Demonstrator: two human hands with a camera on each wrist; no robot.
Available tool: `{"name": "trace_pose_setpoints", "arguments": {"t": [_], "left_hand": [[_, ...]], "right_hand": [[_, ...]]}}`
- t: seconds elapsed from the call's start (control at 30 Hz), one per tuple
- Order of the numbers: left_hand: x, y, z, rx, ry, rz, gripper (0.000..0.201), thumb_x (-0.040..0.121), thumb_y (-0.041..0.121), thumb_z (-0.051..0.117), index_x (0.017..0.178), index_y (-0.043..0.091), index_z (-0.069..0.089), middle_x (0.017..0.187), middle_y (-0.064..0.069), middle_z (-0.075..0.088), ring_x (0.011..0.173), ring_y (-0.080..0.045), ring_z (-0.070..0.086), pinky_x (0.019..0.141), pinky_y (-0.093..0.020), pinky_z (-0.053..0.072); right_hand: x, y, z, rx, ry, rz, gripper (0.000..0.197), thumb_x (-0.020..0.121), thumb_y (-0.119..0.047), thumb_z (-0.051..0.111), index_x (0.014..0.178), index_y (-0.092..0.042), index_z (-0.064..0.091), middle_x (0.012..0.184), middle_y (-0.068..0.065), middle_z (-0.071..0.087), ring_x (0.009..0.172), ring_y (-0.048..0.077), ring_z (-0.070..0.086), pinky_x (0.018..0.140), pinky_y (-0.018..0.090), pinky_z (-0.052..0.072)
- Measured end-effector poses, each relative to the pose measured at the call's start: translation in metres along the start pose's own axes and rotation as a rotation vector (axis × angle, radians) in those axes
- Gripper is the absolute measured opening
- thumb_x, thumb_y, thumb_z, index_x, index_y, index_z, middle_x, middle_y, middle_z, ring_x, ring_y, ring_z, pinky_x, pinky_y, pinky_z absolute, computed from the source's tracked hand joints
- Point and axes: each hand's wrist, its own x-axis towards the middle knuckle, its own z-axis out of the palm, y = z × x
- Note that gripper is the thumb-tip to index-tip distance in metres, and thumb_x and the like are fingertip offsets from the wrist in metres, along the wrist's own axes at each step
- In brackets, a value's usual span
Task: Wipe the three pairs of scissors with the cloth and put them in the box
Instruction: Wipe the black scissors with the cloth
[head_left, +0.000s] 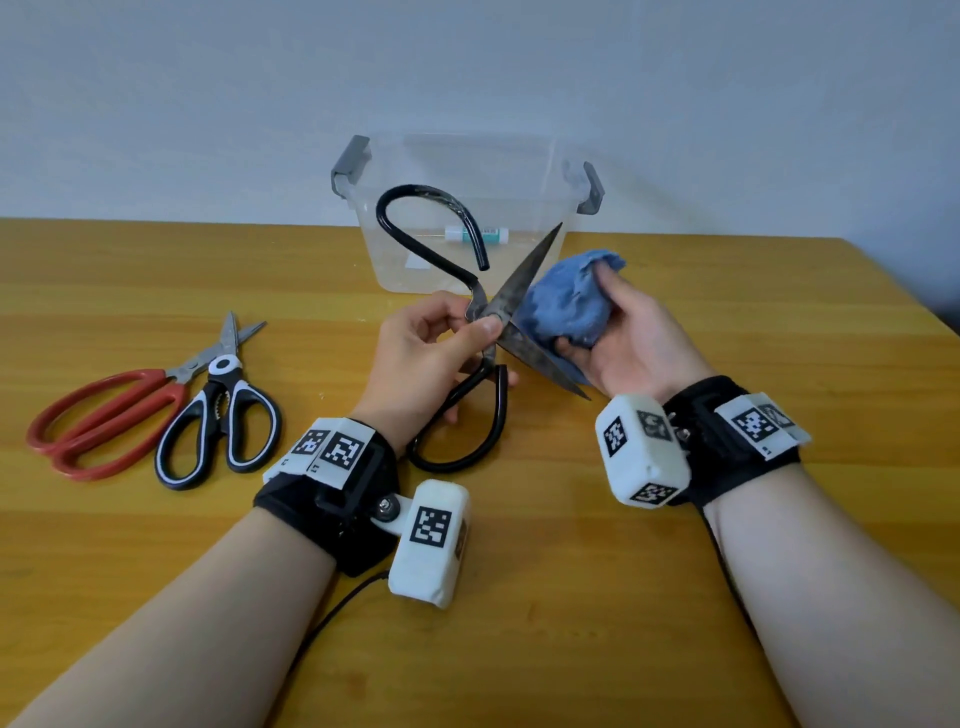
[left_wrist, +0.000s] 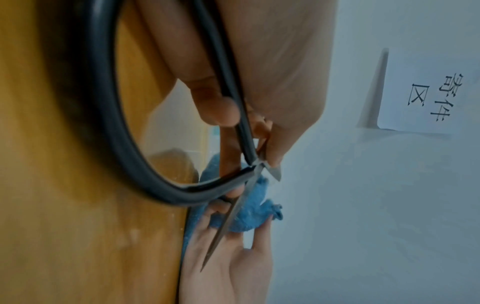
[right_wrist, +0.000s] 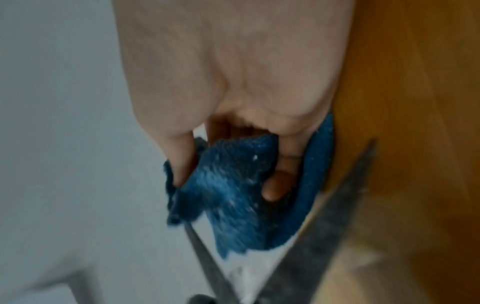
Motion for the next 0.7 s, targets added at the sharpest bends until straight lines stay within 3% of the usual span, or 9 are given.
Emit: {"name": "trace_pose_setpoints", "arguments": {"t": [0.13, 0.2, 0.3, 0.4, 0.53, 0.6, 0.7], "left_hand": [[0.001, 0.000, 0.000, 0.023, -0.002, 0.076, 0.029, 0.100, 0.017, 0.065, 0.102, -0.009, 0.053, 0.100, -0.031, 0.069, 0.072, -0.036, 0.078, 0.028, -0.020, 0.033], [0.002, -0.001, -0.001, 0.057, -0.007, 0.095, 0.020, 0.101, 0.019, 0.065, 0.101, -0.001, 0.060, 0.100, -0.030, 0.069, 0.071, -0.036, 0.077, 0.029, -0.021, 0.036], [0.002, -0.002, 0.000, 0.116, 0.015, 0.075, 0.013, 0.099, 0.021, 0.068, 0.094, 0.010, 0.064, 0.099, -0.028, 0.066, 0.071, -0.039, 0.075, 0.029, -0.022, 0.038], [0.003, -0.003, -0.001, 0.171, 0.067, 0.056, 0.016, 0.097, 0.023, 0.070, 0.093, 0.009, 0.066, 0.100, -0.029, 0.064, 0.077, -0.045, 0.071, 0.031, -0.022, 0.039], [0.004, -0.004, -0.001, 0.122, 0.109, 0.070, 0.026, 0.098, 0.021, 0.069, 0.099, -0.004, 0.062, 0.098, -0.029, 0.067, 0.071, -0.041, 0.074, 0.030, -0.022, 0.038], [0.003, -0.002, 0.000, 0.093, 0.113, 0.075, 0.026, 0.099, 0.018, 0.068, 0.099, -0.006, 0.059, 0.092, -0.023, 0.070, 0.066, -0.032, 0.077, 0.028, -0.021, 0.036], [0.002, -0.001, 0.001, 0.064, 0.144, 0.084, 0.026, 0.099, 0.016, 0.067, 0.103, -0.008, 0.057, 0.094, -0.023, 0.069, 0.066, -0.029, 0.078, 0.028, -0.020, 0.035]], "right_hand": [[-0.007, 0.009, 0.014, -0.553, -0.210, -0.070, 0.022, 0.090, -0.020, 0.065, 0.105, -0.006, 0.073, 0.096, 0.012, 0.075, 0.087, 0.021, 0.069, 0.086, 0.034, 0.056], [-0.008, 0.012, 0.019, -0.770, -0.238, -0.123, 0.015, 0.097, -0.013, 0.063, 0.103, -0.006, 0.074, 0.087, 0.012, 0.073, 0.083, 0.017, 0.067, 0.090, 0.033, 0.052], [-0.010, 0.008, 0.020, -0.943, -0.293, -0.104, 0.021, 0.101, -0.014, 0.058, 0.086, -0.014, 0.072, 0.079, 0.006, 0.075, 0.084, 0.017, 0.071, 0.093, 0.032, 0.052], [-0.011, 0.005, 0.023, -1.001, -0.320, -0.123, 0.023, 0.101, -0.013, 0.058, 0.083, -0.017, 0.071, 0.078, 0.002, 0.076, 0.082, 0.013, 0.072, 0.086, 0.025, 0.056], [-0.011, 0.005, 0.026, -0.962, -0.345, -0.137, 0.015, 0.101, -0.013, 0.058, 0.095, -0.012, 0.072, 0.079, 0.003, 0.075, 0.080, 0.015, 0.072, 0.075, 0.022, 0.057], [-0.012, 0.004, 0.026, -0.990, -0.347, -0.147, 0.017, 0.102, -0.015, 0.057, 0.094, -0.013, 0.072, 0.079, 0.002, 0.075, 0.075, 0.010, 0.070, 0.067, 0.019, 0.053], [-0.011, 0.004, 0.023, -1.115, -0.337, -0.178, 0.022, 0.104, -0.025, 0.055, 0.091, -0.020, 0.072, 0.081, -0.005, 0.075, 0.073, 0.007, 0.067, 0.065, 0.025, 0.048]]}}
